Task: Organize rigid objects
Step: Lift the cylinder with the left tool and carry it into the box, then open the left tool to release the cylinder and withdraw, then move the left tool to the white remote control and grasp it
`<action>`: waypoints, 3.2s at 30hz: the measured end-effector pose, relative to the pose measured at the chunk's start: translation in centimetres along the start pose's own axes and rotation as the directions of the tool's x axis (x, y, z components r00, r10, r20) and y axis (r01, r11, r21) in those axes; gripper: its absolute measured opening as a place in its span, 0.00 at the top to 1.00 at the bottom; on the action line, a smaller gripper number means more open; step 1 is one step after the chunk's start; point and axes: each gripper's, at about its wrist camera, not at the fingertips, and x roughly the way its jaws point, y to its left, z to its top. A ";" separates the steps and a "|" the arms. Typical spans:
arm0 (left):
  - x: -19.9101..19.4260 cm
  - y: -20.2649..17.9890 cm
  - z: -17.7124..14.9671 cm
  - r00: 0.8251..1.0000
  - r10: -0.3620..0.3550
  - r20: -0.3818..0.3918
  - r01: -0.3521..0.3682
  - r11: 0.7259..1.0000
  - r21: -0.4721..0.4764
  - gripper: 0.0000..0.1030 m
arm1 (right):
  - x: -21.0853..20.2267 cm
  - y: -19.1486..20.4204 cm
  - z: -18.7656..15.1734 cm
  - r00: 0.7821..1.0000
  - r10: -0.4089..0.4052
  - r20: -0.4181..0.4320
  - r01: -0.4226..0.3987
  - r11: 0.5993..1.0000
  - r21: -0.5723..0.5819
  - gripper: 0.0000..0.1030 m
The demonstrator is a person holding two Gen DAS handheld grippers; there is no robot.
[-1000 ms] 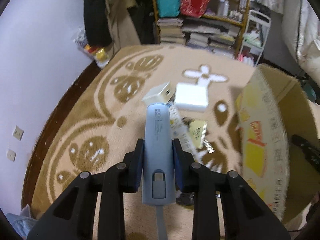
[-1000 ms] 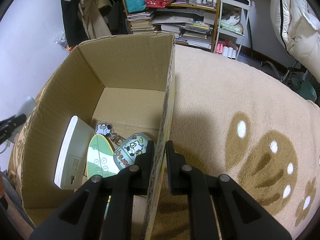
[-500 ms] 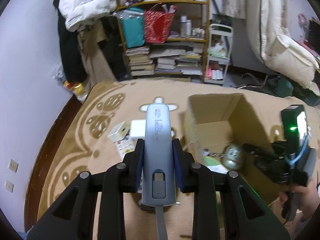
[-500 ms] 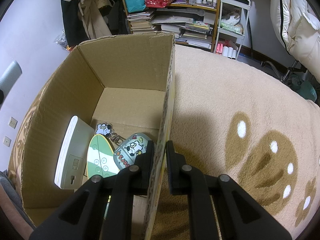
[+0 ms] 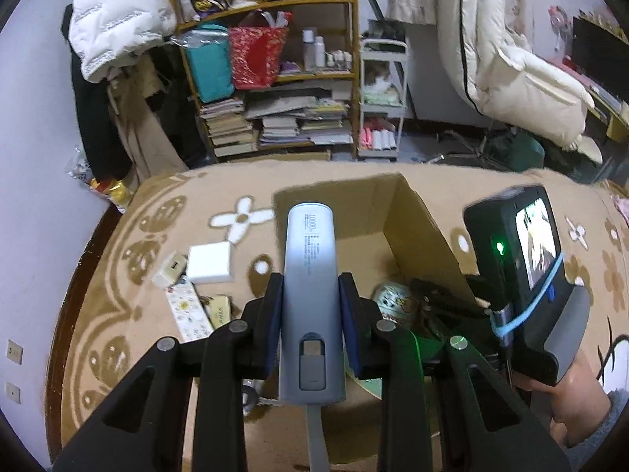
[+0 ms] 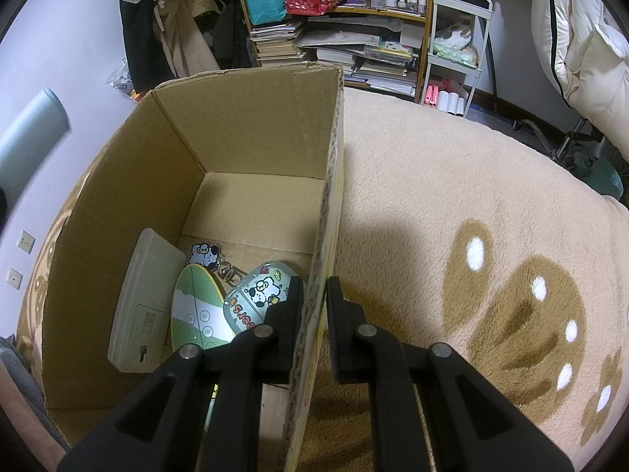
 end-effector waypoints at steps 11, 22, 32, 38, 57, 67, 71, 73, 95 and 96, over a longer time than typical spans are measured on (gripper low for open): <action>2.7 -1.8 -1.4 0.997 -0.015 -0.079 0.016 1.000 0.019 0.75 | 0.1 -0.1 -0.1 1.000 0.001 0.000 -0.001 1.000 0.002 0.88; 3.9 -1.1 -1.8 0.995 0.020 -0.094 -0.021 1.000 -0.008 0.75 | 0.1 -0.1 -0.1 1.000 0.001 0.000 -0.001 1.000 0.001 0.88; 2.0 -0.1 -0.3 0.995 0.082 -0.058 -0.081 0.996 0.028 0.68 | 0.6 0.2 -0.6 1.000 0.001 -0.015 -0.001 1.000 -0.011 0.86; 0.2 3.5 0.8 0.993 0.122 0.000 -0.122 0.993 -0.005 0.25 | 0.6 0.3 -0.7 1.000 0.000 -0.017 0.000 1.000 -0.010 0.86; 6.4 12.4 -2.5 0.979 0.169 -0.116 -0.184 0.973 -0.136 0.02 | 0.5 0.1 -0.6 1.000 0.004 -0.018 -0.004 1.000 -0.001 0.86; 11.2 13.5 -5.3 0.959 0.197 -0.206 -0.229 0.963 -0.145 0.02 | 0.6 -0.2 -0.6 1.000 0.006 -0.021 -0.006 1.000 0.003 0.87; 12.5 14.1 -6.1 0.946 0.217 -0.241 -0.256 0.956 -0.143 0.02 | 0.6 -0.1 -0.7 1.000 0.005 -0.021 -0.005 1.000 0.002 0.87; 13.3 14.5 -6.5 0.939 0.216 -0.266 -0.261 0.954 -0.148 0.02 | 0.6 -0.1 -0.6 1.000 0.005 -0.021 -0.005 1.000 0.003 0.87; 15.2 16.9 -8.1 0.927 0.185 -0.326 -0.275 0.926 -0.258 0.14 | 0.6 -0.1 -0.6 1.000 0.006 -0.022 -0.006 1.000 0.001 0.87; 15.3 17.0 -8.1 0.933 0.156 -0.324 -0.250 0.929 -0.272 0.18 | 0.6 -0.1 -0.6 1.000 0.006 -0.022 -0.006 1.000 0.001 0.87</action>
